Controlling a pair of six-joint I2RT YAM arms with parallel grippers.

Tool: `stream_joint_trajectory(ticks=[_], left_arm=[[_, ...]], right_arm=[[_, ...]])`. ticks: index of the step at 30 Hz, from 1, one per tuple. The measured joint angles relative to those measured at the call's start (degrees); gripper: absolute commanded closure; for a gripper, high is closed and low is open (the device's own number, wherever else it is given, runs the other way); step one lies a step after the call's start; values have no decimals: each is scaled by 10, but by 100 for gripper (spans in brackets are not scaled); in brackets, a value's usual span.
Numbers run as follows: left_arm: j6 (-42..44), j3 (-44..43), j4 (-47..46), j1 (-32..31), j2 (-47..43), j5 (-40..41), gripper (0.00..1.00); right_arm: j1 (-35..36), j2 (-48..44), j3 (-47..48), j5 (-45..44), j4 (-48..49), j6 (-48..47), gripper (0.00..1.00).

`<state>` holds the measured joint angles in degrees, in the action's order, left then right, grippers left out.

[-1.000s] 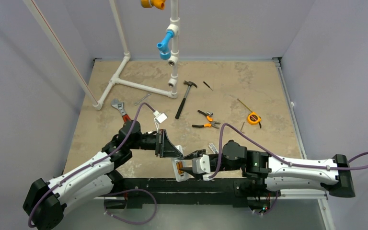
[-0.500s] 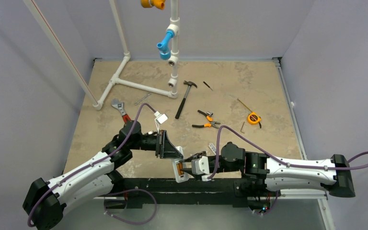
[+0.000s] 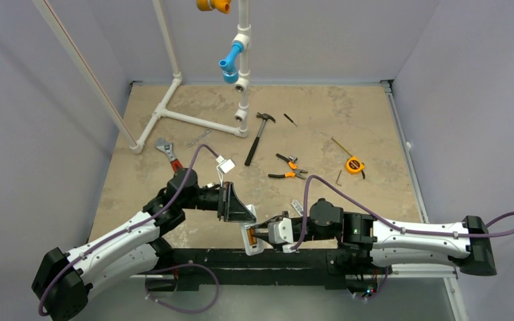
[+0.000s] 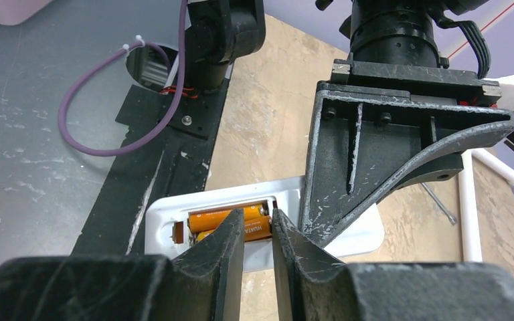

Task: Load the batteries into the remote control
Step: Load the battery into the remote control.

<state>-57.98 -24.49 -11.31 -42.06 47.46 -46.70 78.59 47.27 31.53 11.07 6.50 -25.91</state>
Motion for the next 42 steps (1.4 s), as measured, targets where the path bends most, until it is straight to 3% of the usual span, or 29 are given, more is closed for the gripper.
stream_joint_trajectory(ticks=[31, 42], left_arm=[[0, 0, 26, -3, 7, 8, 100], [0, 0, 29, -3, 15, 29, 100]], right_arm=[[-1, 9, -2, -1, -22, 40, 87], [1, 23, -2, -43, -26, 46, 88]])
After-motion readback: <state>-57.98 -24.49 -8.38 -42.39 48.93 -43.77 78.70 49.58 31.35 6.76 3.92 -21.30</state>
